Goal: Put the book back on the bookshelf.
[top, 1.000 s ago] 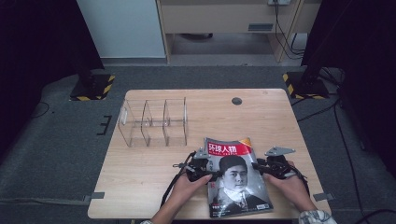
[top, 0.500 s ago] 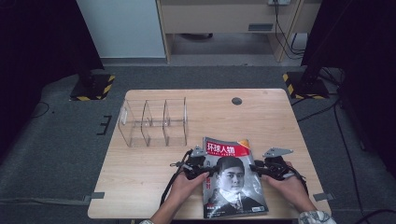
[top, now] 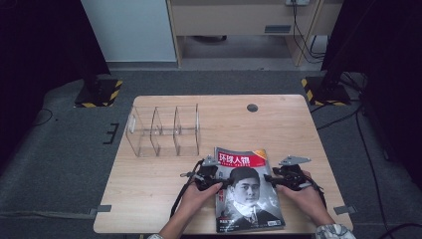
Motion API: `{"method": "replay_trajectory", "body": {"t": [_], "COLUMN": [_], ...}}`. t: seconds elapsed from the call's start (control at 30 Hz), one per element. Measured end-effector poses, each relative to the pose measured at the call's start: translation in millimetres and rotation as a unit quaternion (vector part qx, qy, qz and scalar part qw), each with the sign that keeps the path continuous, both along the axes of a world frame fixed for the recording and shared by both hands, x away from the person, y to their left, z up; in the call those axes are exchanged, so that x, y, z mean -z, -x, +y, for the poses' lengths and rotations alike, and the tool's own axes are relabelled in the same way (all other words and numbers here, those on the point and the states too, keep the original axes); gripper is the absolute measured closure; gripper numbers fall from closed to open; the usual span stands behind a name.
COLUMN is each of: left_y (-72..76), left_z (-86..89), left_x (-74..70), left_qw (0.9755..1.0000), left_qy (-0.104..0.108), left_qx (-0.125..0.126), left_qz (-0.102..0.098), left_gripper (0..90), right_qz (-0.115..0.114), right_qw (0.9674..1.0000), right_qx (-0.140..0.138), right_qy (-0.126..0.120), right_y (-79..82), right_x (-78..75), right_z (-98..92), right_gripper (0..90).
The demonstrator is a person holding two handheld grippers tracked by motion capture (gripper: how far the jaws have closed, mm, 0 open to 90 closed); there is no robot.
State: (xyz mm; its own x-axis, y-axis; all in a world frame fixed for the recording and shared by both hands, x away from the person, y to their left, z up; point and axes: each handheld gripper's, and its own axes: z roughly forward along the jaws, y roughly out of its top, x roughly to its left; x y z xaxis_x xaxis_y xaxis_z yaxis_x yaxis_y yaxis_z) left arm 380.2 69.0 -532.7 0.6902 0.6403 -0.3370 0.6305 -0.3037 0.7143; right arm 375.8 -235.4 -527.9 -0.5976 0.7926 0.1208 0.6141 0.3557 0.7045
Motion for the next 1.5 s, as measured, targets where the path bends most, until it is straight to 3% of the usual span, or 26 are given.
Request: {"method": "replay_trajectory", "body": {"t": [0.07, 0.23, 0.4, 0.67, 1.07, 1.27, 1.5], "left_y": [-3.0, -12.8, -25.2, -35.0, -43.3, -46.2, -48.5], "left_z": [-1.6, -1.9, -0.1, 1.4, -9.5, -17.6, -18.6], "left_x": [-2.7, -11.8, -14.3, -14.3, -17.6, -20.4, -21.0], "left_qw": [0.9999, 0.9996, 0.9995, 0.9993, 0.9994, 0.9991, 0.9986], "left_qy": [-0.006, -0.005, 0.008, 0.026, 0.018, 0.01, 0.015], "left_qx": [0.015, 0.028, 0.03, 0.02, 0.025, 0.038, 0.047], "left_qz": [-0.001, -0.005, 0.007, 0.019, 0.016, 0.015, 0.019], "left_gripper": [40.0, 41.4, 43.0, 48.4, 53.8, 51.1, 40.2], "right_qz": [0.001, 0.0, 0.003, -0.001, -0.002, 0.001, -0.001], "right_qw": [1.0, 0.9999, 0.9999, 0.9998, 0.9996, 0.9995, 0.9995], "right_qx": [-0.004, -0.014, -0.013, -0.017, -0.028, -0.03, -0.031], "right_qy": [-0.004, -0.004, -0.009, -0.007, -0.006, -0.008, -0.009], "right_y": [0.2, 1.1, 0.5, 1.7, 3.6, 3.7, 3.5], "right_x": [0.2, 0.3, -0.4, -0.5, -0.4, 0.1, 0.6], "right_z": [0.7, 2.8, 0.0, 1.0, 3.2, 3.9, 3.4], "right_gripper": [51.7, 54.3, 61.4, 64.6, 64.7, 64.7, 64.7]}}
